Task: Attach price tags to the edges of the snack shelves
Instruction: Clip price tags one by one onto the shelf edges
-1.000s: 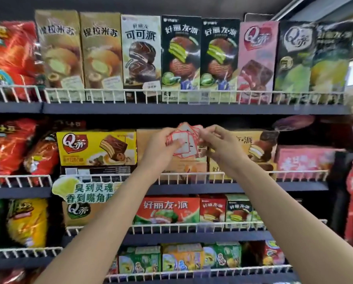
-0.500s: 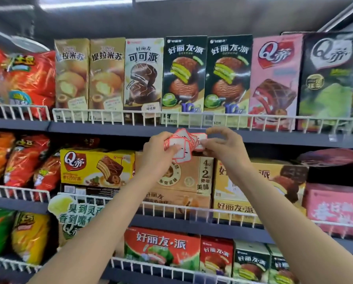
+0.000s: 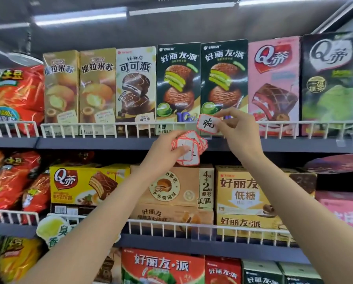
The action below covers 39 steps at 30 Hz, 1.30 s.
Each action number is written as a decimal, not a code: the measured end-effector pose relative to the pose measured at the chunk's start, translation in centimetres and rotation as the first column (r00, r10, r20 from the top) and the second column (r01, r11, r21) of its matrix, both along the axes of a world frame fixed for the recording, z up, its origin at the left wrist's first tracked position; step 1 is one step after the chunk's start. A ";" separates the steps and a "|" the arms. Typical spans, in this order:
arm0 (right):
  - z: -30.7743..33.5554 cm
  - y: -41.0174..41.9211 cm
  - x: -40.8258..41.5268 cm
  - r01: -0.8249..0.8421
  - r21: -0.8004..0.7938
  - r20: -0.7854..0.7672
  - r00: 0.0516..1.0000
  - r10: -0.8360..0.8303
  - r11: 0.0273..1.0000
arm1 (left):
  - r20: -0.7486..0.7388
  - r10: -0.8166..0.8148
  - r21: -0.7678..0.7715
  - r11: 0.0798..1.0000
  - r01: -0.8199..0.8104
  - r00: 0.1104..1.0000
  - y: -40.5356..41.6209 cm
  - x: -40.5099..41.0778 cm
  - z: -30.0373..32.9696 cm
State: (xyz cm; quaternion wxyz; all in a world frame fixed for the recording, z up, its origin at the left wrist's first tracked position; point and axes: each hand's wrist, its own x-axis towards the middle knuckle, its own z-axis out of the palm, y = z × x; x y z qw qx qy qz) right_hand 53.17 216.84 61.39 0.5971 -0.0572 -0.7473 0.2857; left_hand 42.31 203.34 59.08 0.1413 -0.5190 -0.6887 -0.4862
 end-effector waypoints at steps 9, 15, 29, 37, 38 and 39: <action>2.1 -0.3 -0.5 0.103 0.221 0.078 0.989 -0.123 0.970 | 0.073 -0.077 0.041 0.996 0.074 0.994 0.5 -0.2 0.2; 2.6 -0.2 -0.7 0.136 0.272 0.098 0.981 -0.168 0.953 | 0.117 -0.151 0.071 0.987 0.143 0.982 0.2 -0.2 -0.1; 2.9 -0.6 -1.0 0.179 0.355 0.052 0.976 -0.210 0.918 | 0.181 -0.257 -0.064 0.960 0.273 0.949 -1.1 -2.3 0.3; 2.9 -0.1 -1.2 0.131 0.341 0.076 0.983 -0.167 0.931 | 0.352 -0.349 0.012 0.930 0.368 0.869 -0.6 -2.7 0.1; 2.9 -0.1 -1.1 0.140 0.350 0.077 0.981 -0.177 0.926 | 0.416 -0.399 0.047 0.907 0.418 0.818 -0.6 -2.5 0.2; 3.0 0.0 -1.1 0.146 0.357 0.076 0.980 -0.184 0.923 | 0.465 -0.441 0.082 0.885 0.459 0.767 -0.6 -2.4 0.3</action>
